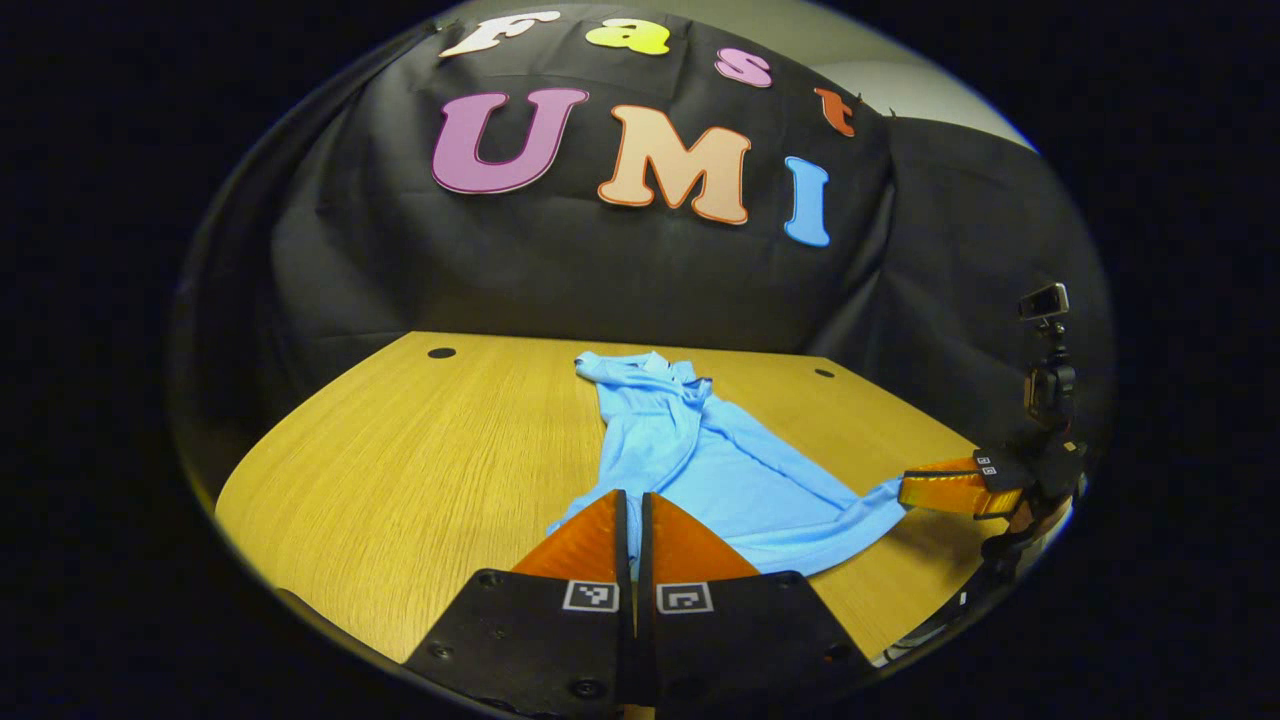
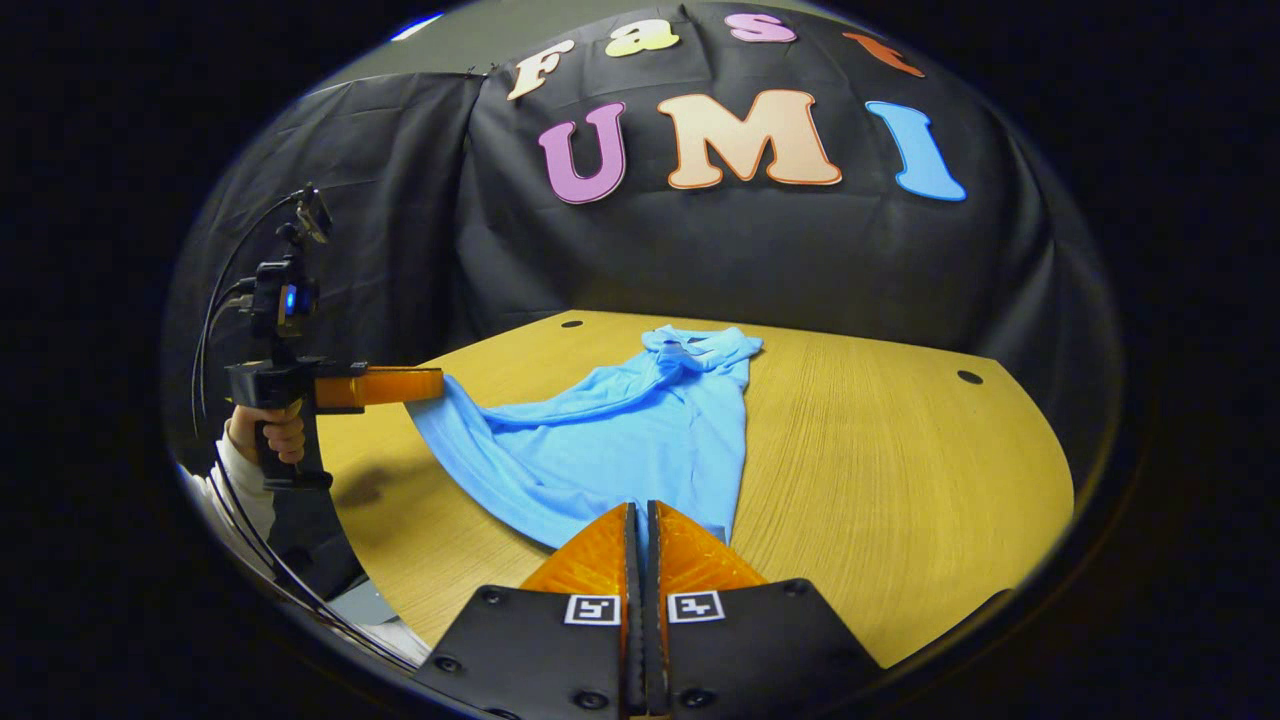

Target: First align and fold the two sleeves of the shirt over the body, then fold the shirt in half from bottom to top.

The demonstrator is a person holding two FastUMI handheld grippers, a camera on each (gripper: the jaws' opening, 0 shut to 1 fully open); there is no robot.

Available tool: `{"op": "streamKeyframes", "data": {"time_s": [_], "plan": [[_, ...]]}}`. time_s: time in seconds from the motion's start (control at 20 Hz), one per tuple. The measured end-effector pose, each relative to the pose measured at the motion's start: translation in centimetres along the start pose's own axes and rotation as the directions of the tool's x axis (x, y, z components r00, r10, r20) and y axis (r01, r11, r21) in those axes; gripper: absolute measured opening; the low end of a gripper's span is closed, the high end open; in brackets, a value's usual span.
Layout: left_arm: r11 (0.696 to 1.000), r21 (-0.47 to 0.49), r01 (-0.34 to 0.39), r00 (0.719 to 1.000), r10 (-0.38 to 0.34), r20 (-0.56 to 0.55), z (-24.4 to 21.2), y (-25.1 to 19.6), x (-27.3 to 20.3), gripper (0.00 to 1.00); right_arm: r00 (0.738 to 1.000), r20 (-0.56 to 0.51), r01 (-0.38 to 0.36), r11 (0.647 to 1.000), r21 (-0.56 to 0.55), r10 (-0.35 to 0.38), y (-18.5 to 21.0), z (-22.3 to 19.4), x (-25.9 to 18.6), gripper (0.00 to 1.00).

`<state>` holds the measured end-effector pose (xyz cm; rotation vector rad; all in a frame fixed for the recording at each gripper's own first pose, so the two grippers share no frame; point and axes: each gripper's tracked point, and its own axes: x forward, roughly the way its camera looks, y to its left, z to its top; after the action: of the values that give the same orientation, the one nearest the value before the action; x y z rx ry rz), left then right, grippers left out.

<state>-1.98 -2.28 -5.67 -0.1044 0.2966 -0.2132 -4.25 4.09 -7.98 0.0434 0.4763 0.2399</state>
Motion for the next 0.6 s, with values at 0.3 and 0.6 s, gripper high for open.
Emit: {"op": "streamKeyframes", "data": {"time_s": [0.3,0.6], "plan": [[0.999,-0.043,0.014,0.998,-0.012,0.061,6.2,1.5,3.6,0.0,0.998,0.033,0.048,0.999,-0.02,-0.047,-2.8,6.5,3.8,0.03],[0.998,-0.06,0.017,0.997,-0.013,0.07,10.9,3.1,9.6,0.0,0.992,0.058,0.11,0.994,0.017,-0.111,-6.8,13.4,9.2,0.03]]}}
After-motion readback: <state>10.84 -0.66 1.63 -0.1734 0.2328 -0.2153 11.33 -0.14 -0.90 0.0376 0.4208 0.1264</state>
